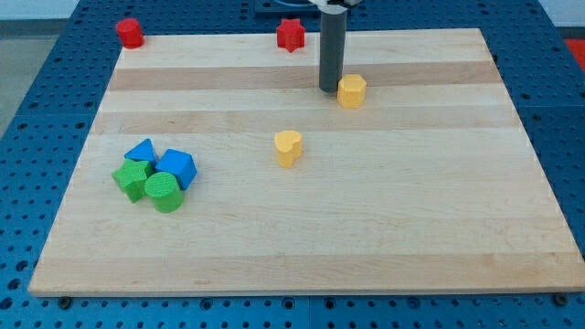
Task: Place the yellow hexagon to top right corner
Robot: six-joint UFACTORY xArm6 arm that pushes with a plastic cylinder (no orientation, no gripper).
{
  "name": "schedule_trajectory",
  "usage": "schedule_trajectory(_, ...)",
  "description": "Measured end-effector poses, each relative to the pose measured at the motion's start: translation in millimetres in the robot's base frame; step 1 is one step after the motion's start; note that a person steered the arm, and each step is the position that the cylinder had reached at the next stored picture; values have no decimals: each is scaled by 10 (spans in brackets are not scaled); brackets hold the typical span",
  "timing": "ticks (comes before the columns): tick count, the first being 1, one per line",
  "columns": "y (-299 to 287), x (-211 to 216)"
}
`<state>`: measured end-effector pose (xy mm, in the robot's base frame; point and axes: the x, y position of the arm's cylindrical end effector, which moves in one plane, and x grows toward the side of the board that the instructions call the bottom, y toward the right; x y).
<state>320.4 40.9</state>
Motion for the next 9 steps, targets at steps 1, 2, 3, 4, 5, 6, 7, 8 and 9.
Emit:
schedule_trajectory(1, 21, 39)
schedule_trajectory(2, 21, 35)
schedule_trajectory(3, 57, 36)
schedule_trajectory(4, 452, 39)
schedule_trajectory(5, 588, 39)
schedule_trajectory(6, 637, 42)
schedule_trajectory(7, 673, 141)
schedule_trajectory(8, 673, 304)
schedule_trajectory(9, 610, 353)
